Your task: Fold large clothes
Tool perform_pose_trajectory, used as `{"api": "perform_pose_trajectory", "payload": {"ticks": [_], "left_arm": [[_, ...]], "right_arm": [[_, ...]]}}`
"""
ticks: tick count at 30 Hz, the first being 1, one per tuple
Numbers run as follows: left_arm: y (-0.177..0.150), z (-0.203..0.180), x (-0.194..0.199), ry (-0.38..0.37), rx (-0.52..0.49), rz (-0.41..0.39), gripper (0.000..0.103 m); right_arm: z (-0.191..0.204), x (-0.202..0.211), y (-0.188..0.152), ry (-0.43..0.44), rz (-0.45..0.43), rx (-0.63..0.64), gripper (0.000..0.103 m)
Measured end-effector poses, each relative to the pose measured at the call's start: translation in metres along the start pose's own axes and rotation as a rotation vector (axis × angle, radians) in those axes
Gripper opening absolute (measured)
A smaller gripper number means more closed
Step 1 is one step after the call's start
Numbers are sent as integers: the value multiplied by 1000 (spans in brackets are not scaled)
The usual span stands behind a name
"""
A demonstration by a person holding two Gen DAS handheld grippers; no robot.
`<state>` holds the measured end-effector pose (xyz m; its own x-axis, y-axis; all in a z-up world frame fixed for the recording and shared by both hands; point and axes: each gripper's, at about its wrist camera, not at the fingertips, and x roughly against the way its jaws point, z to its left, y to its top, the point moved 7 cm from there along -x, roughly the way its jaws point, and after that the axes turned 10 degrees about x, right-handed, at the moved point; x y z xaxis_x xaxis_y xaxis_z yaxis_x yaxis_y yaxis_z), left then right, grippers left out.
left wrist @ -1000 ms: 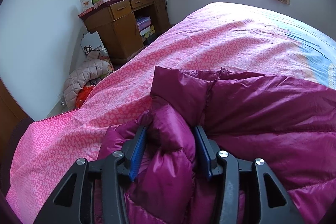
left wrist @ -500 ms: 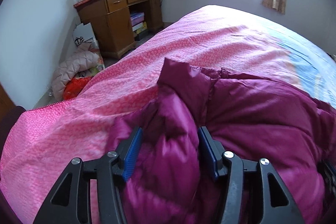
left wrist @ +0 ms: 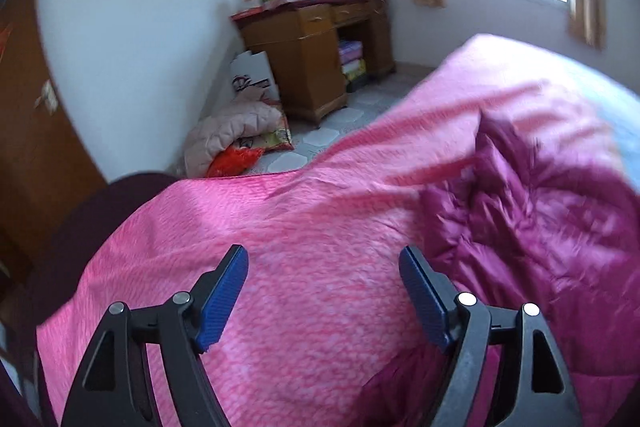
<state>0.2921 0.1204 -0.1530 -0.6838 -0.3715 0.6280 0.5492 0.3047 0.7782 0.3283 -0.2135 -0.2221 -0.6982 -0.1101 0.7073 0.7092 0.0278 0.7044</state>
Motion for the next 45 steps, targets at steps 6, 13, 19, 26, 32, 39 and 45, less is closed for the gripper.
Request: {"api": "perform_pose_trajectory", "payload": {"ticks": [6,13,19,26,32,39,45], "left_arm": [[-4,-62,63,-225,-84,-95,78],[-55,-129,14,-201,-167,61,79],[-60,-134,3,-185,-179,34,81],[-57,-134,-4,-188,-171,40,82],[-59,-128,-4,-214,-147,48,82],[-59,-124,-2,-227,-149,55,82],[-46,-71,31,-294,-16,4,82]], "right_arm": [[1,0,0,-2,-2,-6,18],[0,1,0,-5,-4,-10,18],[0,6,3,-24,0,-7,18],[45,76,13,-19,-143,7,21],[62,37,-27,94,-44,-51,15],[54,33,-28,98,-35,-96,4],[58,30,-27,86,-39,-85,4]]}}
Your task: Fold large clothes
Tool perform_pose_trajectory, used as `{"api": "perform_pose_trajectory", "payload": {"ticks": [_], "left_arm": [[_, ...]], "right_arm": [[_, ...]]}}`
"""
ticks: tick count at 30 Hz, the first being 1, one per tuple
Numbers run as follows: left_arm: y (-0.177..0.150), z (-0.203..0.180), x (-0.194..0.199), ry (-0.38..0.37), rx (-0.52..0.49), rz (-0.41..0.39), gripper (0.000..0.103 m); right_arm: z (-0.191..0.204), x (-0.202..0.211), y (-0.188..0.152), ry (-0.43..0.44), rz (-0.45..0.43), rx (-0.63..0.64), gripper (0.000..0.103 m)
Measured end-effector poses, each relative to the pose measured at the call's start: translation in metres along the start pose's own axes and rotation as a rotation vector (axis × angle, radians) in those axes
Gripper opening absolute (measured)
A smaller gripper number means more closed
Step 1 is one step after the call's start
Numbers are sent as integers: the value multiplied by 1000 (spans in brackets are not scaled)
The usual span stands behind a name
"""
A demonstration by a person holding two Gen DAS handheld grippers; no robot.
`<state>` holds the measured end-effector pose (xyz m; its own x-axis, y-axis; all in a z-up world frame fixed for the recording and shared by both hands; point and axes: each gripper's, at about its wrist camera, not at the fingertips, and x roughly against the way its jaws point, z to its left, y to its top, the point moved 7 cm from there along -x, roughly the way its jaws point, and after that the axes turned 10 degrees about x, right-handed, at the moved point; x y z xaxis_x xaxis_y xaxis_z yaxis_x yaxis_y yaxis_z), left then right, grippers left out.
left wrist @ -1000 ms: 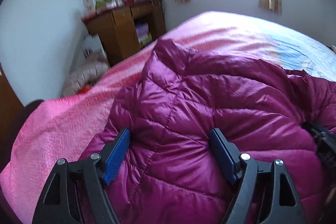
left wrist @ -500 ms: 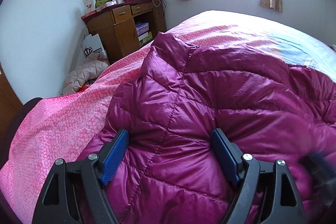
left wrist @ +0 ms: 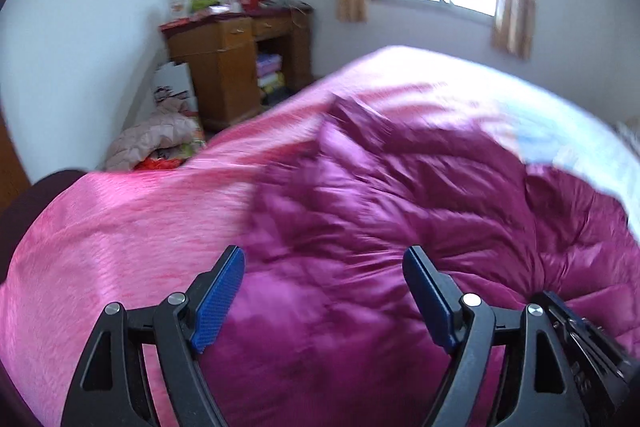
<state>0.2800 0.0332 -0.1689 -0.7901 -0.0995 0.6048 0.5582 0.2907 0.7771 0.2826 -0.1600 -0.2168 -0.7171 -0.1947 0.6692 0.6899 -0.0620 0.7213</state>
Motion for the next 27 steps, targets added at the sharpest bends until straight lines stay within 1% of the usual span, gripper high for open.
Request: {"api": "perform_pose_trajectory", "payload": {"ticks": [3,6,7,9,10,12,13,14,15,17,20,21,22,23,25,27], "left_arm": [[5,43,11,40,145,-15,82],[3,79,15,11,319,-18,82],[0,81,13,-3,349,-2,82],[-8,74,1,-23,347,66,82],[-16,67,-8,-27,335,118,82],[-27,58,-18,-41,336,171,83],[-28,55,-17,-29,326,149,87],[-29,52,-18,-21,310,140,89],[-30,48,-19,-13,296,145,91],[-30,44,-21,-16,294,150,92],[-31,41,-20,-46,316,141,92],[-30,41,-18,-57,320,138,86],[-26,39,-16,-73,323,131,68],[-26,37,-15,-92,325,130,62],[-22,31,-11,-130,322,111,42],[-18,23,-3,-142,282,82,33]], "right_arm": [[1,0,-1,0,-2,0,4],[1,-1,-2,1,-4,0,4],[0,0,-3,2,-5,-1,4],[0,0,-3,4,-5,2,4],[0,0,-5,4,-6,3,4],[-1,1,-5,6,-7,3,4],[-1,1,-5,7,-7,3,4],[-1,1,-5,6,-7,3,4],[-1,1,-5,5,-7,4,4],[-1,0,-5,7,-8,4,4],[0,0,-5,7,-8,4,4],[0,0,-5,7,-8,5,4],[-1,0,-5,7,-9,5,4],[0,0,-5,8,-9,4,4],[0,0,-5,8,-8,5,4],[0,1,-6,9,-9,6,4]]}}
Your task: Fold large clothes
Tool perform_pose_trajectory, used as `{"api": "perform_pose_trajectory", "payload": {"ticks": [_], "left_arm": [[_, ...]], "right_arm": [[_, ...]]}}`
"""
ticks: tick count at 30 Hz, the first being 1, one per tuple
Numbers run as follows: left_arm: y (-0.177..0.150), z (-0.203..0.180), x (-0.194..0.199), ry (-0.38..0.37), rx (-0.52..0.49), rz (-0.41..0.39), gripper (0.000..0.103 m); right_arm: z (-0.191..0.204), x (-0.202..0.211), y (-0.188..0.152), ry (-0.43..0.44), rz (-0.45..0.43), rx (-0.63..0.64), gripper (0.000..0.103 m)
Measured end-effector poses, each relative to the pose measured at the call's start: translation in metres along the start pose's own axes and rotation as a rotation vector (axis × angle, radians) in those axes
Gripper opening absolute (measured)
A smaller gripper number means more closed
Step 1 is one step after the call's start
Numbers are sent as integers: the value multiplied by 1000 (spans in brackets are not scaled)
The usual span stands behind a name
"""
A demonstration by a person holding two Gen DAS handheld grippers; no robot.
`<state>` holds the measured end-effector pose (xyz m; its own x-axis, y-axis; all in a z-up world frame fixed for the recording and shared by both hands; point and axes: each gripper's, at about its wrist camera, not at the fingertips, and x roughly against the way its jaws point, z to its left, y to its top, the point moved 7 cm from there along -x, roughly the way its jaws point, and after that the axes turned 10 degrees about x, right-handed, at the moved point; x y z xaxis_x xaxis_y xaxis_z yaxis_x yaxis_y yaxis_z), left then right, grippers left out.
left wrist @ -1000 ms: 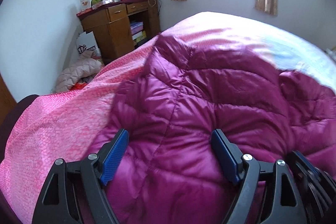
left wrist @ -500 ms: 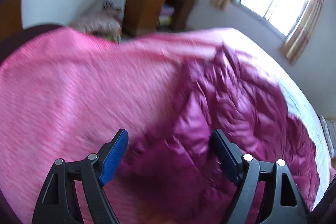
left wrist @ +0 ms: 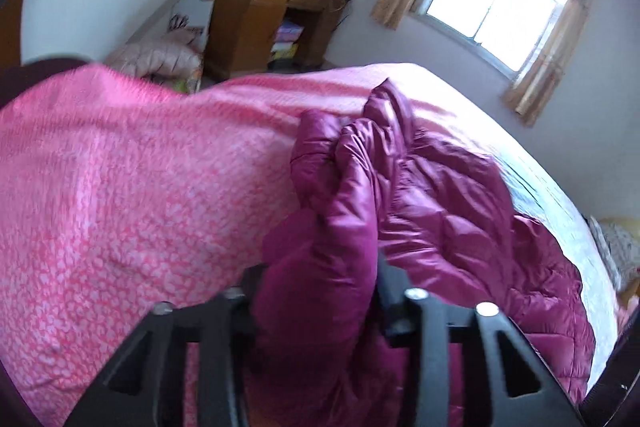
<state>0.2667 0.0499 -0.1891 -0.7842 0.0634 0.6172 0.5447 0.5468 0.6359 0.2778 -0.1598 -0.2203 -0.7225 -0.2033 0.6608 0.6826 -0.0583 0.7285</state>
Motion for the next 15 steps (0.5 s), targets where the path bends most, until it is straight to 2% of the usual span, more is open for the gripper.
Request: {"api": "perform_pose_trajectory", "payload": {"ticks": [4,10,15], "left_arm": [[4,-31,20,-51,-106,-59,23],[2,-101,75,-194,-359,-183,21],[-22,-159,102,-286,-581,-220,21]], "right_arm": [[0,1,0,6,-1,-4,4],[-4,0,0,46,-6,-35,4],[-16,-3,-1,153,-7,-125,4]]}}
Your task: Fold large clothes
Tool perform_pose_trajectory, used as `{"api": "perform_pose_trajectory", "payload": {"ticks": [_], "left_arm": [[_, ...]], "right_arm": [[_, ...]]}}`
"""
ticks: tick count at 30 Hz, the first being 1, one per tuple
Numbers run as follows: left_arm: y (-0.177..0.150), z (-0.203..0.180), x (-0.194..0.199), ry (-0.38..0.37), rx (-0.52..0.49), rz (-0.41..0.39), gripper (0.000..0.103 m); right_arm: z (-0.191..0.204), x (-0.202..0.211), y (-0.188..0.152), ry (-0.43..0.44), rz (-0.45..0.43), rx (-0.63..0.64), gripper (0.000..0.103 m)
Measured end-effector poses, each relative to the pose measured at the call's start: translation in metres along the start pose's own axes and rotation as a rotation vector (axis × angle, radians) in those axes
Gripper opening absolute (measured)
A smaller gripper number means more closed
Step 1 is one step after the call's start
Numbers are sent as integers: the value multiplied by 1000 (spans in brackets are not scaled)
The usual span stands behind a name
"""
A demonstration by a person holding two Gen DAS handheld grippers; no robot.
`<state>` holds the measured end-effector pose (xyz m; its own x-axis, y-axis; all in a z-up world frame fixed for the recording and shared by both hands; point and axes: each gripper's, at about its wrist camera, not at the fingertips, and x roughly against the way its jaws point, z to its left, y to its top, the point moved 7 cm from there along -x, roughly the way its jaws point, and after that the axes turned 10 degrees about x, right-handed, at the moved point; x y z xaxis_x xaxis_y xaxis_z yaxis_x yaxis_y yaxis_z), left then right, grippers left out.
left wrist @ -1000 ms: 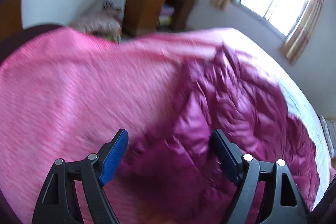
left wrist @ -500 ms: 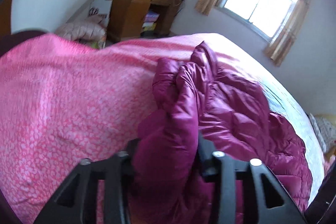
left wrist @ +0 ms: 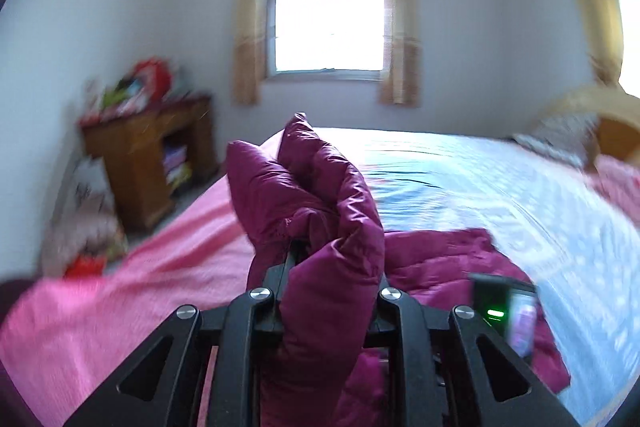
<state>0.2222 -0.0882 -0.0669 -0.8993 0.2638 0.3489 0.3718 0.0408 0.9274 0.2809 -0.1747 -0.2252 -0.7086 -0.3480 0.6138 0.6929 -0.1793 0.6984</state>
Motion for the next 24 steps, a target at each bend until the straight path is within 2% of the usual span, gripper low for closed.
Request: {"api": "perform_pose_trajectory", "payload": {"ticks": [4,5,7,8,10,11,13,14,15,17,19,21,24], "left_arm": [[-3,-51,6,-80,-155,6,21],[-7,-61,7,-96,-180,9,21],[-18,-81,8,-135,-227,25,21],[-24,-90,9,-150,-250,31,21],[-42,-111,11,-184,-301,50,21],[-51,-120,10,-199,-322,61,21],[-73,-139,8,-231,-366,93,21],[-84,-146,5,-241,-385,113,21],[-95,-153,2,-251,-399,138,21],[-114,-163,1,-267,-412,179,20],[-131,-170,-3,-280,-433,208,20],[-142,-173,0,-300,-457,208,20],[-143,-173,4,-328,-462,214,20]], "right_arm": [[-10,7,3,115,66,-72,6],[-15,16,4,162,63,-116,8],[-36,42,7,218,-6,-211,9],[-54,59,7,202,-50,-252,17],[-81,84,5,168,-97,-281,21],[-97,97,3,144,-118,-291,27],[-125,122,-3,93,-161,-313,49],[-141,136,-6,74,-190,-333,64],[-152,146,-7,62,-213,-346,69],[-168,162,-5,59,-249,-356,70],[-174,167,0,74,-262,-364,76],[-177,162,8,106,-250,-368,92],[-166,138,24,94,-186,-297,95]]}}
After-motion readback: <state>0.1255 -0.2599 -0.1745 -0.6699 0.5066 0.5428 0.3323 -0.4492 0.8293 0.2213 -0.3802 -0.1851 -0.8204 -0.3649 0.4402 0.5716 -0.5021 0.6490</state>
